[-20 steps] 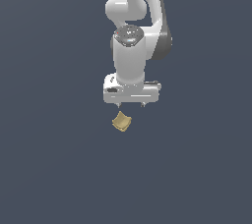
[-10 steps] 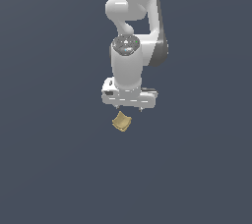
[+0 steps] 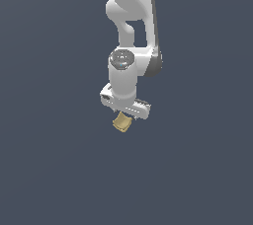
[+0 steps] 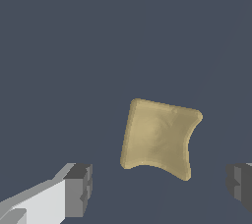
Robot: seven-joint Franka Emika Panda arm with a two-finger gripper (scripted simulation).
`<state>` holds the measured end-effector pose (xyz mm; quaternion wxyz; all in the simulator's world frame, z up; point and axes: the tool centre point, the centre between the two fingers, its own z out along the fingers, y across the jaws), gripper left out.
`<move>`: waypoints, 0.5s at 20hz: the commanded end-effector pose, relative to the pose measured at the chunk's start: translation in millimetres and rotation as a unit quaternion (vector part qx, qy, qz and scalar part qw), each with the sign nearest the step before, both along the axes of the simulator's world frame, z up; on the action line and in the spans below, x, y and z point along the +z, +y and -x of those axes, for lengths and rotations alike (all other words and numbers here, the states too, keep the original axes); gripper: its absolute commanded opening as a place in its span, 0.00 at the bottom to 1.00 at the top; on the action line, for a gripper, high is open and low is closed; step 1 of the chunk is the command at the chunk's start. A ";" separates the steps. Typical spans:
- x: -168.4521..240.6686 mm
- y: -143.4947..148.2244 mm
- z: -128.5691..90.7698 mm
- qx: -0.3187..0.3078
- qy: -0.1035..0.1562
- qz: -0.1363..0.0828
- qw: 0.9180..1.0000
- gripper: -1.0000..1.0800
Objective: Pick up the object and move it to a goal position.
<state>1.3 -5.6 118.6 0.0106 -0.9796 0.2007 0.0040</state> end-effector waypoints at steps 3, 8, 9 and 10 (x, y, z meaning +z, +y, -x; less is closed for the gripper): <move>-14.7 -7.2 0.7 -0.048 0.000 0.005 0.999 0.96; -24.7 -12.4 1.5 -0.080 0.000 0.010 0.997 0.96; -26.0 -13.0 1.7 -0.084 -0.001 0.010 0.996 0.96; -27.1 -13.6 1.8 -0.088 -0.001 0.011 0.996 0.96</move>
